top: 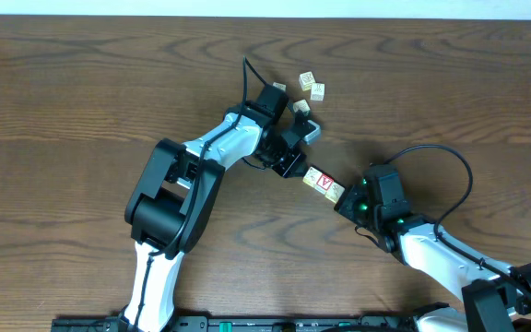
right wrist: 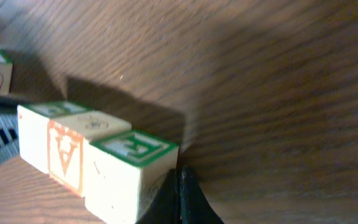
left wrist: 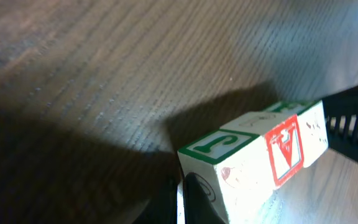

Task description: Lift 3 blocks

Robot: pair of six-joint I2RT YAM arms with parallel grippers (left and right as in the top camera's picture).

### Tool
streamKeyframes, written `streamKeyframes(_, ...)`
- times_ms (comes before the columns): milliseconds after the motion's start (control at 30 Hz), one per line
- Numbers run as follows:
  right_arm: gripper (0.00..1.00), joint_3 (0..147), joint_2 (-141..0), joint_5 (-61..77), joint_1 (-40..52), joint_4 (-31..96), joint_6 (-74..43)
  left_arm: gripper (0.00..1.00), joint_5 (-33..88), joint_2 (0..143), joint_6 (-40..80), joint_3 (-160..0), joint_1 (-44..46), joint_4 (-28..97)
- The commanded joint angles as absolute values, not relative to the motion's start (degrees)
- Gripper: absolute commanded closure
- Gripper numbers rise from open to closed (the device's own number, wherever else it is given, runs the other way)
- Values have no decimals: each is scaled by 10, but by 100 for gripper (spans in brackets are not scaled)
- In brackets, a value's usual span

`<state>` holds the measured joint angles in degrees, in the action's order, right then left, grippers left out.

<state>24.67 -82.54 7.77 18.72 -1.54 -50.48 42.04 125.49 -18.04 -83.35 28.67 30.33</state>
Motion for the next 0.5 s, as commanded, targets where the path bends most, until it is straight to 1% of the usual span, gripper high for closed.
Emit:
streamKeyframes(0,99,243,-830,51,160,-11,-471,93,426,1265,-195,-840,293,309)
streamKeyframes(167,99,243,-830,62,138,-11,-427,93,426,1265,-195,-840,293,311)
streamKeyframes(467,99,243,-830,117,132,-6,-421,93,426,1265,-195,-840,293,314)
